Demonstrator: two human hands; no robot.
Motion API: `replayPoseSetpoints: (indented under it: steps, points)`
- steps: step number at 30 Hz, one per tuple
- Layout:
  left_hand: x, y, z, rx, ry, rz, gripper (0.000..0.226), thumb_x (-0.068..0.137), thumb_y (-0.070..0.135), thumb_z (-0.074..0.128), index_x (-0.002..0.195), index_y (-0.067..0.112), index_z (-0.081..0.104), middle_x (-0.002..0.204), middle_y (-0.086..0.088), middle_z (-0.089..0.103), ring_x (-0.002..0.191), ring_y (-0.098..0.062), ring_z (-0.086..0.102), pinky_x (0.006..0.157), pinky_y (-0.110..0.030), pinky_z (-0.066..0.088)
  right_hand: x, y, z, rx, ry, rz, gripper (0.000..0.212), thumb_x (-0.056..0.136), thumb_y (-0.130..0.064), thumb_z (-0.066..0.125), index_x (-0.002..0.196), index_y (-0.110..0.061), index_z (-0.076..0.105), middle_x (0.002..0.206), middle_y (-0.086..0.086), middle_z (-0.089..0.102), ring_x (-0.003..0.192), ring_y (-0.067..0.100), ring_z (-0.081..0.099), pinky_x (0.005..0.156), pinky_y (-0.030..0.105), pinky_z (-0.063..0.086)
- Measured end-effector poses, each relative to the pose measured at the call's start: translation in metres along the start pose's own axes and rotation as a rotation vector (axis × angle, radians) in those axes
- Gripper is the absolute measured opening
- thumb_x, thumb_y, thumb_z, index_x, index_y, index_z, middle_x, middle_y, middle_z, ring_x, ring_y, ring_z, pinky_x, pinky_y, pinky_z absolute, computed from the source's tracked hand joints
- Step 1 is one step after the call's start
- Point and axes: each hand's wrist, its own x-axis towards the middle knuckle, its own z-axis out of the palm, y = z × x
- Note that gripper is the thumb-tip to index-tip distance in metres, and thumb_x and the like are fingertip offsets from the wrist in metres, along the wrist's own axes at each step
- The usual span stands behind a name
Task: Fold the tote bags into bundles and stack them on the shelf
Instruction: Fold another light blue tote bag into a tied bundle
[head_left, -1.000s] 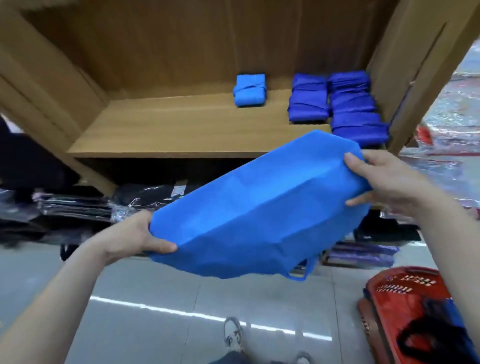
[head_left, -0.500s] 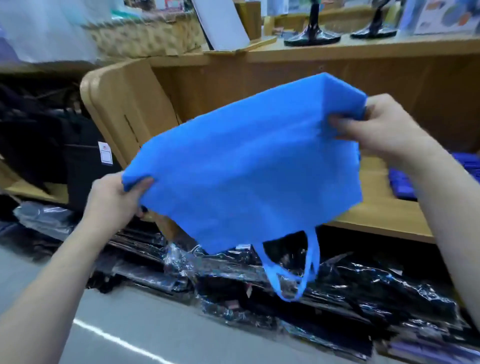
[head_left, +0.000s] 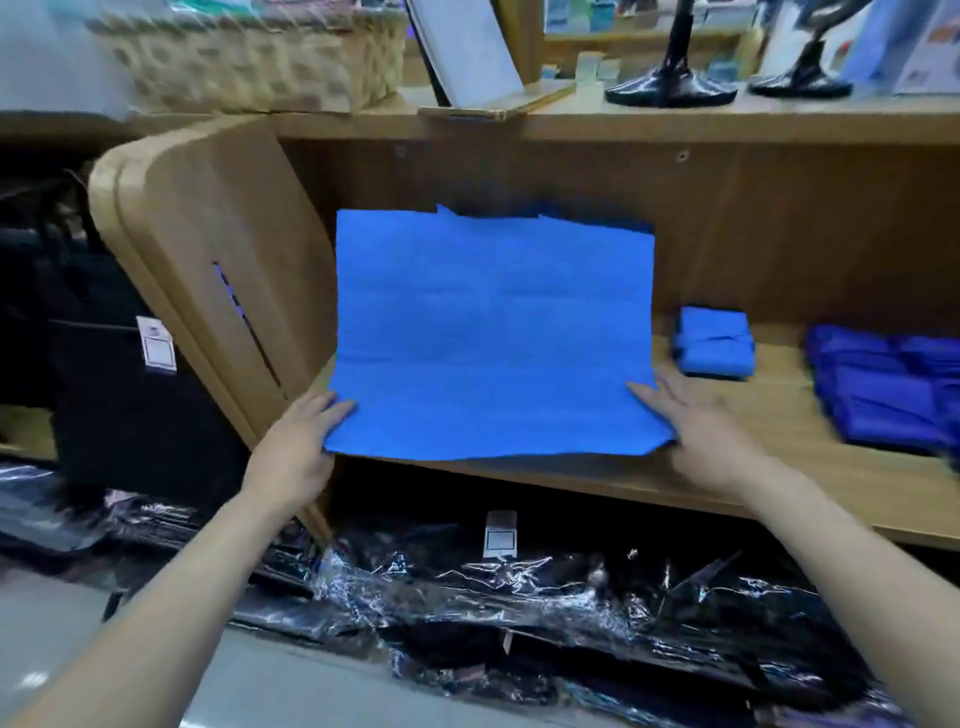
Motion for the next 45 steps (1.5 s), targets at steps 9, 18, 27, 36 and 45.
replayPoseSetpoints:
  steps: [9, 18, 27, 36, 45]
  points:
    - [0.022, 0.015, 0.043, 0.333, -0.385, 0.135, 0.091, 0.084, 0.048, 0.054, 0.152, 0.041, -0.005, 0.158, 0.012, -0.012, 0.149, -0.013, -0.01, 0.12, -0.044, 0.007, 0.017, -0.019, 0.045, 0.203, -0.275, -0.269, 0.1, 0.055, -0.101, 0.012, 0.144, -0.056, 0.014, 0.15, -0.028, -0.011, 0.139, -0.008, -0.015, 0.119, 0.025, -0.005]
    - [0.047, 0.014, 0.027, -0.369, -0.237, 0.019, 0.046, 0.087, -0.006, 0.063, 0.104, 0.037, 0.068, 0.12, 0.019, 0.061, 0.117, 0.008, 0.05, 0.101, 0.001, 0.026, 0.045, -0.01, 0.048, 0.295, -0.18, -0.251, 0.089, 0.062, -0.099, 0.007, 0.132, -0.057, 0.044, 0.149, -0.035, 0.02, 0.128, -0.006, 0.022, 0.107, 0.034, 0.022]
    - [0.076, 0.009, 0.045, -0.402, 0.049, -0.246, 0.014, 0.086, 0.026, 0.071, 0.091, 0.013, 0.074, 0.086, 0.003, 0.072, 0.082, -0.011, 0.061, 0.07, -0.01, 0.042, 0.046, -0.004, 0.037, 0.867, -0.127, -0.044, 0.011, 0.077, -0.05, 0.066, 0.076, -0.042, 0.074, 0.081, -0.027, 0.067, 0.079, -0.017, 0.056, 0.074, 0.006, 0.042]
    - [0.083, 0.009, 0.05, -0.049, 0.176, -0.086, 0.038, 0.08, 0.032, 0.078, 0.07, 0.011, 0.048, 0.047, 0.003, 0.034, 0.056, -0.03, 0.044, 0.055, -0.033, 0.029, 0.046, -0.025, 0.072, 0.678, 0.46, 0.261, 0.024, 0.087, -0.033, 0.067, 0.081, -0.01, 0.065, 0.072, 0.01, 0.063, 0.069, 0.028, 0.057, 0.068, 0.038, 0.045]
    - [0.092, -0.014, 0.059, 0.091, 0.025, 0.406, 0.03, 0.087, 0.021, 0.055, 0.112, 0.034, 0.066, 0.131, 0.006, 0.06, 0.127, -0.022, 0.048, 0.102, -0.047, 0.029, 0.055, -0.039, 0.065, 0.183, 0.356, 0.359, 0.03, 0.085, -0.037, 0.067, 0.108, -0.022, 0.055, 0.105, 0.006, 0.052, 0.088, 0.036, 0.058, 0.072, 0.045, 0.048]
